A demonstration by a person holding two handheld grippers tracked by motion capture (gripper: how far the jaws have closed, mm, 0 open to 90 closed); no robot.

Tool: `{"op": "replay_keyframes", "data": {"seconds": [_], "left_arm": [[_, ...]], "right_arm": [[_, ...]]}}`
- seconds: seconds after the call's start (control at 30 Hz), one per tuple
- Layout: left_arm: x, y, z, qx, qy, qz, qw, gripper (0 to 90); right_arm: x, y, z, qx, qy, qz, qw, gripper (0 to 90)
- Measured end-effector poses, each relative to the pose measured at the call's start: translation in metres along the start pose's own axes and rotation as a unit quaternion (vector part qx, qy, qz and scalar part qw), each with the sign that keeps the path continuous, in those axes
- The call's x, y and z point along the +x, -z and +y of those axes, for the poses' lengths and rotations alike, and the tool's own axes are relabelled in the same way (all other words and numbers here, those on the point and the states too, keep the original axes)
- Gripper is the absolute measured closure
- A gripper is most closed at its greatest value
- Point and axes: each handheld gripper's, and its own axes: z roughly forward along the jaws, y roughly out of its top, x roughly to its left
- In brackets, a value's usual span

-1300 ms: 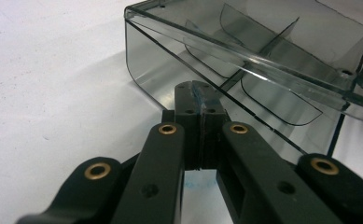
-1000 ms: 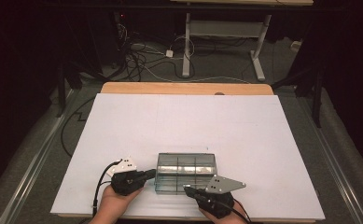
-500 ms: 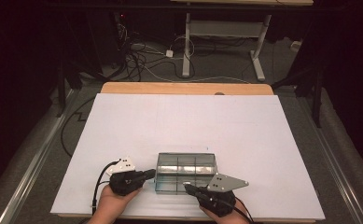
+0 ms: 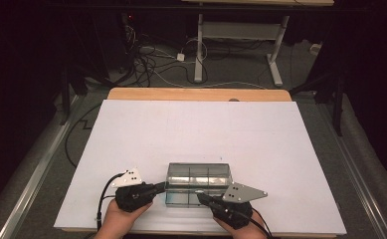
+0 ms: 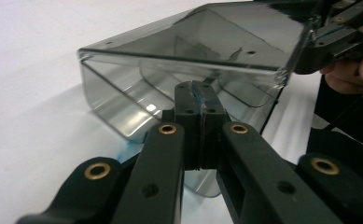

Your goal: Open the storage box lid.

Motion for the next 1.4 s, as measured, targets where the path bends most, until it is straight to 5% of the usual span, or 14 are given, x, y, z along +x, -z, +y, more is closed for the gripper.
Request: {"op": "replay_keyframes", "data": {"seconds": [0.7,1.4], "left_arm": [[-0.002,-0.002,0.002,-0.012,-0.007,-0.009,0.9999,87.5],[0.010,-0.001,0.011,-0.026,-0.010,-0.002,0.9996,87.6]], "right_arm": [[-0.002,0.003,-0.003,0.004,0.004,-0.008,1.0000,90.0],[-0.032,0.047,-0.023,0.002,-0.024,-0.099,0.9948,90.0]]}}
